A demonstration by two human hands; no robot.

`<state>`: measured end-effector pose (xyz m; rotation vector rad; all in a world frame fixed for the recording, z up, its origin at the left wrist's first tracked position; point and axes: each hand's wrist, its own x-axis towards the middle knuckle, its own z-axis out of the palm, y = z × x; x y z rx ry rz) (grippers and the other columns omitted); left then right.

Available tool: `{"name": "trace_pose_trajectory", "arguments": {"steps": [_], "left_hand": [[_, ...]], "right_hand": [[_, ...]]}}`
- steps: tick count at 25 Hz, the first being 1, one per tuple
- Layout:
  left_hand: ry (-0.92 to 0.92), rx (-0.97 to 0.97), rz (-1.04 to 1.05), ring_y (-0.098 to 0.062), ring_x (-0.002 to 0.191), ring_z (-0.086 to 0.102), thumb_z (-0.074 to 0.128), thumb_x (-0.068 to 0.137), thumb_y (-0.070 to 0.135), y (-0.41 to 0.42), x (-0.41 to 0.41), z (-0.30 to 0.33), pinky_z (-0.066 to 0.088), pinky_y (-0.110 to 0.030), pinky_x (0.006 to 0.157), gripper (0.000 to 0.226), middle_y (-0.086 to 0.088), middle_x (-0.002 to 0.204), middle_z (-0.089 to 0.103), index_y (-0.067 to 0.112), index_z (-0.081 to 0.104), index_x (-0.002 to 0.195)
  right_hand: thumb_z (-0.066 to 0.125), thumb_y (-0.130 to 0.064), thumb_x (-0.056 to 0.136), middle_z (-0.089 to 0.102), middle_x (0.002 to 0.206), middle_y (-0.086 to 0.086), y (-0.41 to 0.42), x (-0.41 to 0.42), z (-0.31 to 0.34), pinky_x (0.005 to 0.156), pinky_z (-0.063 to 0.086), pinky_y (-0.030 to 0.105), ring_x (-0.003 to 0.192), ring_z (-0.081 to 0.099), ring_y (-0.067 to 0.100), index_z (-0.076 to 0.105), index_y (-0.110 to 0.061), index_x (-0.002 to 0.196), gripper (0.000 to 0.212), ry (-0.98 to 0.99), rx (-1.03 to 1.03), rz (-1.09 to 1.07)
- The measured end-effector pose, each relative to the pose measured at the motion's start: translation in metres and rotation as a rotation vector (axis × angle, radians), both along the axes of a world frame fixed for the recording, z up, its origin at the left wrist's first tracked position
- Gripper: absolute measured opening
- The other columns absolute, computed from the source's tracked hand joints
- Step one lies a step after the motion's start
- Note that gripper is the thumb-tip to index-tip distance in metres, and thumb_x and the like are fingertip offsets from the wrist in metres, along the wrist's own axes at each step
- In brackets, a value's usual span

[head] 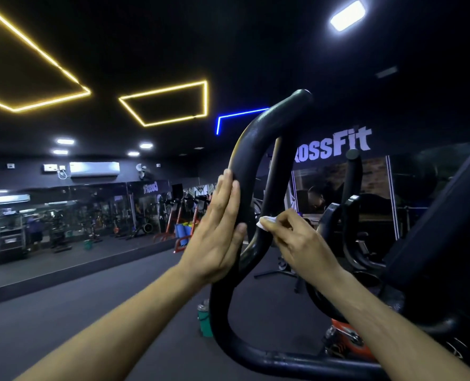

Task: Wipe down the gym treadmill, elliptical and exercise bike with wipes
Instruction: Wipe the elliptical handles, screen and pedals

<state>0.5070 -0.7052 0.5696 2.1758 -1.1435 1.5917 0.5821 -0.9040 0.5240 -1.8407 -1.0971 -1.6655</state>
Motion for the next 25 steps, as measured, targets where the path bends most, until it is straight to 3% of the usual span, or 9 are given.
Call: {"name": "trace_pose_trajectory", "arguments": {"steps": [2,4,6,9,11,15,17,21,25], "left_hand": [[-0.023,0.111,0.007,-0.031,0.158,-0.001,0.041,0.105,0.007,-0.003,-0.007,0.050,0.009,-0.042,0.128,0.060,-0.015,0.168,-0.003,-0.007,0.014,0.157],[-0.038,0.184,0.024,-0.030,0.158,-0.001,0.041,0.105,0.007,-0.009,-0.010,0.080,0.008,-0.041,0.128,0.059,-0.017,0.167,0.001,-0.011,0.016,0.156],[-0.045,0.177,0.031,-0.031,0.157,0.000,0.040,0.104,0.007,-0.012,-0.006,0.082,0.007,-0.041,0.128,0.059,-0.020,0.167,0.004,-0.012,0.017,0.155],[-0.045,0.130,0.000,-0.032,0.157,0.002,0.039,0.104,0.005,-0.009,-0.003,0.070,0.009,-0.043,0.128,0.057,-0.024,0.166,0.007,-0.012,0.018,0.155],[-0.034,0.113,-0.020,-0.031,0.158,0.002,0.038,0.104,0.005,-0.009,-0.003,0.069,0.009,-0.045,0.128,0.058,-0.024,0.167,0.007,-0.011,0.018,0.155],[-0.031,0.089,-0.041,-0.029,0.158,0.001,0.038,0.104,0.005,-0.010,-0.004,0.065,0.010,-0.045,0.128,0.057,-0.023,0.167,0.007,-0.010,0.018,0.156],[-0.027,0.076,-0.040,-0.028,0.158,0.001,0.038,0.104,0.004,-0.010,-0.004,0.063,0.010,-0.043,0.128,0.057,-0.022,0.168,0.007,-0.009,0.018,0.156],[-0.016,0.050,-0.050,-0.025,0.158,0.000,0.039,0.106,0.002,-0.009,-0.005,0.060,0.008,-0.038,0.128,0.057,-0.017,0.168,0.006,-0.006,0.017,0.157],[-0.005,0.043,-0.063,-0.026,0.158,0.001,0.038,0.106,0.003,-0.009,-0.005,0.055,0.010,-0.041,0.128,0.057,-0.019,0.169,0.006,-0.007,0.017,0.157]], "right_hand": [[0.056,0.000,0.096,0.053,0.094,0.007,0.012,0.010,-0.013,0.078,0.057,0.030,0.079,0.060,0.018,0.068,-0.008,0.123,0.031,-0.021,0.018,-0.021],[0.055,0.000,0.096,0.051,0.096,0.004,0.035,0.003,-0.037,0.074,0.056,0.032,0.078,0.061,0.018,0.069,-0.007,0.119,0.028,0.102,0.120,0.126],[0.056,-0.003,0.098,0.049,0.096,-0.001,0.066,-0.016,-0.067,0.072,0.055,0.028,0.077,0.059,0.012,0.069,-0.006,0.120,0.026,0.260,0.259,0.305],[0.054,-0.008,0.100,0.048,0.094,-0.003,0.092,-0.032,-0.090,0.071,0.049,0.017,0.074,0.058,0.007,0.066,-0.007,0.126,0.028,0.387,0.372,0.407],[0.055,-0.009,0.101,0.049,0.095,-0.001,0.080,-0.025,-0.080,0.073,0.050,0.020,0.076,0.057,0.009,0.066,-0.008,0.129,0.030,0.364,0.297,0.404],[0.054,-0.009,0.098,0.049,0.097,0.001,0.037,-0.001,-0.042,0.083,0.044,0.008,0.080,0.053,0.005,0.070,-0.006,0.122,0.029,0.213,0.311,0.218],[0.057,-0.003,0.097,0.050,0.097,0.001,0.047,-0.001,-0.049,0.079,0.047,0.014,0.078,0.056,0.010,0.071,-0.008,0.119,0.026,0.213,0.356,0.212],[0.057,-0.002,0.100,0.055,0.102,-0.005,0.094,-0.030,-0.102,0.071,0.054,0.029,0.082,0.064,0.012,0.068,-0.015,0.124,0.030,0.396,0.447,0.410],[0.062,-0.001,0.097,0.060,0.098,-0.004,0.081,-0.032,-0.087,0.076,0.056,0.025,0.086,0.068,0.014,0.073,-0.022,0.116,0.031,0.463,0.524,0.479]]}}
